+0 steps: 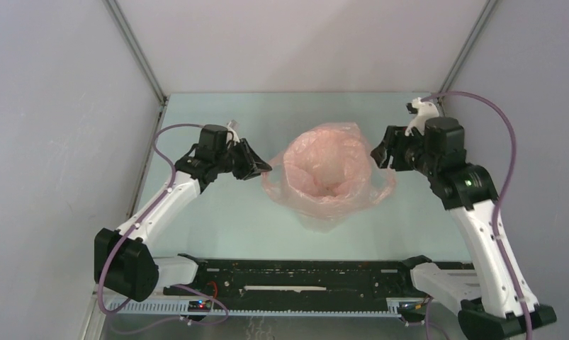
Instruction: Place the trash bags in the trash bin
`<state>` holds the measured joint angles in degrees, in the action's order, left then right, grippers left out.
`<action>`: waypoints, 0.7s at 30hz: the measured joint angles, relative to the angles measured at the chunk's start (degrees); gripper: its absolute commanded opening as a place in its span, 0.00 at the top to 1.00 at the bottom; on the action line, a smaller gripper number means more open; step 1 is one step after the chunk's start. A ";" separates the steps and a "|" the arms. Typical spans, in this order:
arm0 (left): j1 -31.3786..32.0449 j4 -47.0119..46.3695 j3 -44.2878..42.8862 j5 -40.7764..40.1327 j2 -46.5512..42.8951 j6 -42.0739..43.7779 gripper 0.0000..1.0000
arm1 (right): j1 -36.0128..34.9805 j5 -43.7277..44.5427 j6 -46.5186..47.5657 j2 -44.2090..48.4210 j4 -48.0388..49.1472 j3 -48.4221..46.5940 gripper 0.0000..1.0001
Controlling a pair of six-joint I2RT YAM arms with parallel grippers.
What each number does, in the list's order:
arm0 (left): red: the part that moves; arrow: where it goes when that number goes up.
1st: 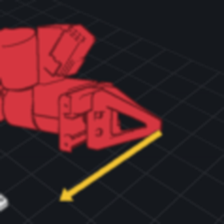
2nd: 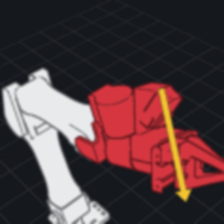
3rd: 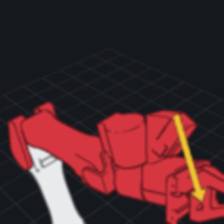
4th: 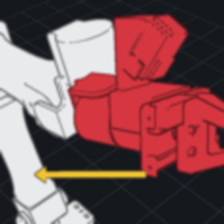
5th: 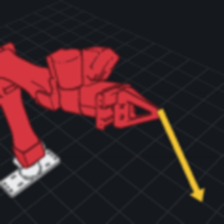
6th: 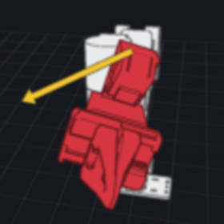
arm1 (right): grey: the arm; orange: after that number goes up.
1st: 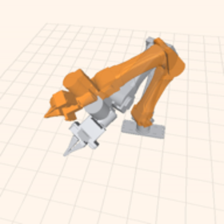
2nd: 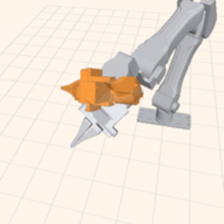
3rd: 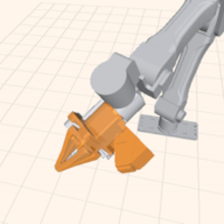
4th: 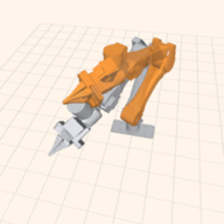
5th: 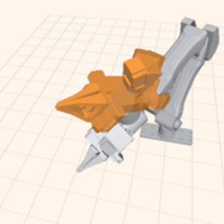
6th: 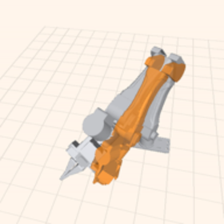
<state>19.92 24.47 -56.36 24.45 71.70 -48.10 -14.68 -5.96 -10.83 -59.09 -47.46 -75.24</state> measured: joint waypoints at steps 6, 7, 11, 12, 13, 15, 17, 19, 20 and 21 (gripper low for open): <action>0.00 0.00 -0.02 0.42 0.07 -0.57 0.78 | 0.04 2.12 2.03 7.61 -1.62 1.73 0.26; 0.00 0.00 -0.07 0.52 0.15 -0.57 0.79 | 0.04 2.19 2.51 7.48 -1.44 1.75 0.27; 0.02 0.02 -0.72 1.40 0.68 -0.83 0.81 | 0.04 1.92 4.22 3.85 0.13 2.49 0.29; 0.04 0.02 -0.94 1.60 0.81 -0.96 0.82 | 0.04 1.62 4.59 2.49 0.72 2.69 0.29; 0.04 0.04 -1.14 1.77 0.94 -0.98 0.82 | 0.07 1.31 4.87 1.07 1.46 2.91 0.29; 0.09 0.02 -1.51 1.95 1.07 -0.98 0.83 | 0.09 0.63 5.33 -1.22 2.45 3.34 0.32; 0.09 0.02 -1.53 2.21 1.03 -0.98 0.85 | 0.09 -0.09 5.57 -2.80 3.34 3.65 0.36; 0.09 0.04 -1.53 2.32 1.03 -1.03 0.90 | 0.09 -0.39 5.57 -3.28 4.11 3.67 0.42; 0.09 0.02 -1.53 2.34 1.03 -1.01 0.91 | 0.09 -0.46 5.55 -3.30 4.55 3.67 0.46; 0.11 0.00 -1.53 2.38 1.03 -1.05 0.95 | 0.09 -0.42 5.46 -3.32 5.03 3.67 0.50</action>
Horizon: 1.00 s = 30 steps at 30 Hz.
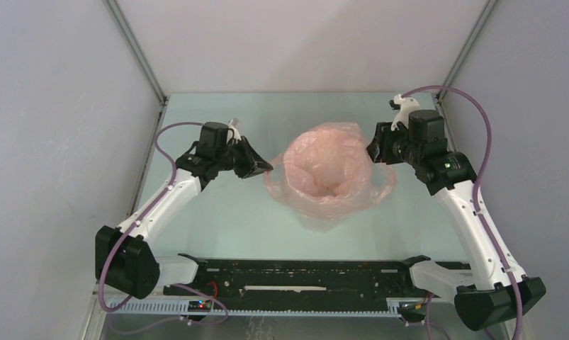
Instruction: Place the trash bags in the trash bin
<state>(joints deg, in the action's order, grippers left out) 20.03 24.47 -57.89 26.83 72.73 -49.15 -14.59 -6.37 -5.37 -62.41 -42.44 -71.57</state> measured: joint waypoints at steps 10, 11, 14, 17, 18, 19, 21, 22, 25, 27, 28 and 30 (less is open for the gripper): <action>0.09 0.02 -1.60 -0.68 2.51 0.13 1.00 | 0.85 1.81 -2.43 -4.02 3.19 0.00 0.90; 0.09 0.04 -1.86 -1.03 2.99 0.15 1.00 | 1.20 1.62 -2.62 -5.38 3.13 -0.02 0.91; 0.11 0.04 -2.27 -1.62 4.28 0.59 1.00 | 2.29 0.44 -2.95 -9.64 2.25 -0.02 0.90; 0.17 0.11 -2.29 -1.99 5.29 1.14 1.00 | 3.02 -2.05 -3.02 -13.81 0.22 -0.02 0.90; 0.20 0.13 -2.29 -2.16 5.60 1.22 1.00 | 3.19 -3.08 -3.02 -14.97 -0.59 -0.02 0.89; 0.20 0.13 -2.29 -2.21 5.81 1.33 1.00 | 3.26 -3.89 -3.04 -15.78 -1.18 -0.02 0.89; 0.22 0.13 -2.29 -2.21 5.97 1.62 1.00 | 3.37 -5.90 -3.04 -17.99 -3.04 -0.02 0.87; 0.22 0.11 -2.29 -2.21 5.97 1.64 1.00 | 3.37 -6.71 -3.08 -18.97 -3.74 -0.02 0.84; 0.26 0.09 -2.29 -2.23 5.95 1.66 1.00 | 3.37 -8.15 -3.34 -20.35 -4.85 0.61 0.77; 0.31 0.07 -2.23 -2.34 5.73 1.68 1.00 | 3.37 -8.48 -3.63 -20.15 -5.22 1.68 0.75; 0.37 0.09 -2.10 -2.51 5.46 1.68 1.00 | 3.39 -8.57 -3.69 -20.11 -5.22 2.12 0.72; 0.37 -0.07 -1.46 -2.67 4.70 1.73 1.00 | 3.39 -8.68 -3.74 -20.11 -5.46 2.78 0.65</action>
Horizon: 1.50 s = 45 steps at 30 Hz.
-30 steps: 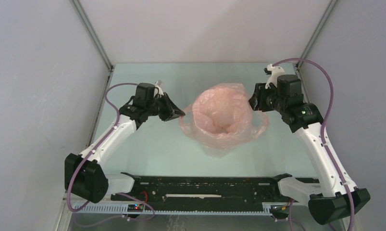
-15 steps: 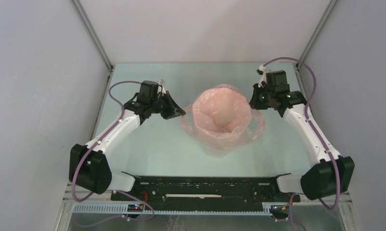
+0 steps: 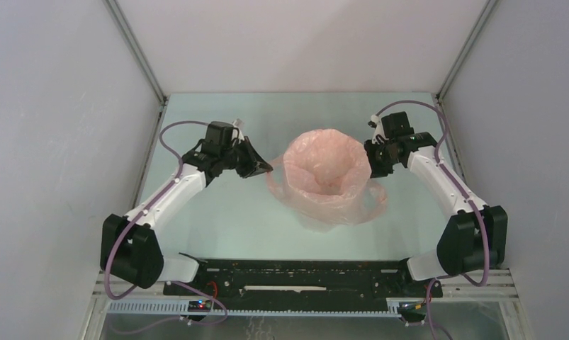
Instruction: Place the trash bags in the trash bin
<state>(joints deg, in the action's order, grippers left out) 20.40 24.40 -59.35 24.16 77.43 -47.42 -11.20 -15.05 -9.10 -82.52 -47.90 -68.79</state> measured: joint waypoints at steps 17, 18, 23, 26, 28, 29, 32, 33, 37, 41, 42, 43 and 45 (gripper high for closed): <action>5.88 1.75 6.21 -1.86 -0.92 2.56 1.00 | 0.35 6.10 -1.14 17.81 -9.16 0.17 0.16; 6.25 1.75 6.62 -2.10 -0.92 2.56 1.00 | 0.35 6.32 -1.31 18.88 -9.57 0.31 0.15; 6.95 1.60 8.59 -3.02 -0.02 2.58 1.00 | 0.37 6.16 -3.26 23.28 -8.28 7.26 0.17; 6.95 1.53 8.70 -3.04 1.05 2.64 1.00 | 0.46 4.52 -5.64 23.32 -4.09 14.91 0.27; 7.02 1.55 8.70 -2.99 1.14 2.64 1.00 | 0.52 3.41 -7.04 21.77 -1.31 18.91 0.46; 7.08 1.49 8.68 -2.99 1.11 2.64 1.00 | 0.55 2.91 -7.54 20.52 -0.15 20.06 0.56; 7.58 1.42 8.68 -3.02 1.09 2.51 1.00 | 0.61 1.86 -8.61 16.46 4.52 21.03 0.72; 7.91 1.40 8.68 -3.06 1.01 2.45 1.00 | 0.61 1.46 -8.87 15.32 6.71 21.03 0.76; 9.27 1.36 8.72 -3.23 0.13 2.34 1.00 | 0.61 0.46 -9.40 12.31 12.81 21.03 0.79; 9.97 -0.50 10.99 -3.61 -2.05 1.77 1.00 | 0.61 -0.52 -9.44 8.61 17.81 21.75 0.77; 9.97 -1.01 12.02 -3.67 -2.64 1.40 1.00 | 0.59 -0.70 -9.42 7.85 18.34 22.14 0.73; 9.97 -1.27 12.96 -3.93 -3.02 1.33 1.00 | 0.59 -0.90 -9.42 7.34 18.51 22.53 0.66; 9.97 -1.55 14.38 -4.22 -3.19 0.92 1.00 | 0.59 -1.09 -9.35 7.19 17.90 22.82 0.51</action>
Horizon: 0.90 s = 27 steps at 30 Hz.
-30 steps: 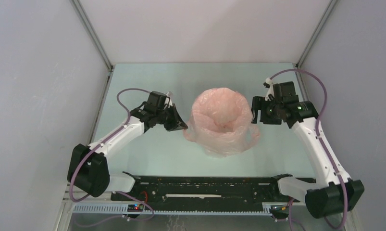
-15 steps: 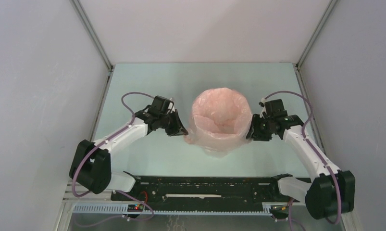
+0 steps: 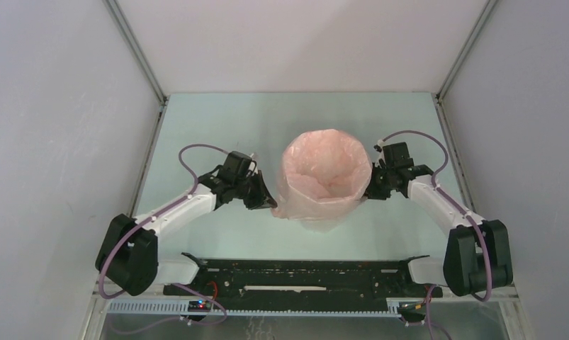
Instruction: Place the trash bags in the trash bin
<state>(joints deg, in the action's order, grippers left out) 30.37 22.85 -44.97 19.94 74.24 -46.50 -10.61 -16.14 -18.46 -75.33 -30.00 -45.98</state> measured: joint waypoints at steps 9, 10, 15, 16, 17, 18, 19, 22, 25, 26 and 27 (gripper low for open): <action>0.17 -1.20 0.98 -0.15 0.17 -0.13 1.00 | 0.15 8.09 0.26 10.91 -17.53 -17.14 0.17; 0.28 -1.36 0.94 -0.07 0.50 -0.11 1.00 | 0.22 8.85 0.39 12.50 -18.93 -20.33 0.17; 0.48 -1.79 0.94 0.31 3.06 0.04 1.00 | -1.20 10.01 0.74 17.86 -22.34 -34.91 0.18; 0.48 -1.84 0.94 0.39 3.65 0.13 1.00 | -2.54 10.36 0.79 18.18 -22.36 -36.59 0.18; 0.48 -1.84 0.94 0.48 4.24 0.33 1.00 | -4.48 10.56 0.90 18.25 -22.23 -37.90 0.19; 0.48 -1.84 0.92 0.70 4.70 0.50 1.00 | -7.30 11.08 1.22 17.94 -22.03 -38.95 0.19; 0.48 -1.79 0.83 0.98 5.38 0.68 1.00 | -10.21 11.41 1.57 17.16 -21.92 -39.78 0.20; 0.52 -1.70 -0.31 1.51 7.72 1.60 1.00 | -18.95 13.20 2.78 11.82 -21.75 -42.03 0.23; 0.52 -1.18 -1.90 1.73 9.16 2.54 1.00 | -24.92 14.75 3.43 5.84 -21.16 -41.92 0.26; 0.52 -0.92 -2.25 1.73 9.29 2.82 1.00 | -26.80 15.19 3.63 3.52 -20.85 -40.98 0.28; 0.55 -0.72 -2.64 1.70 9.33 3.13 1.00 | -27.76 15.45 3.76 2.32 -20.61 -40.06 0.31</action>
<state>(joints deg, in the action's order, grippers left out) 30.92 22.13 -47.62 21.65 83.57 -43.38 -38.37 -0.69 -14.70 -73.01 -50.61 -86.04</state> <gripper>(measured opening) 0.008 0.752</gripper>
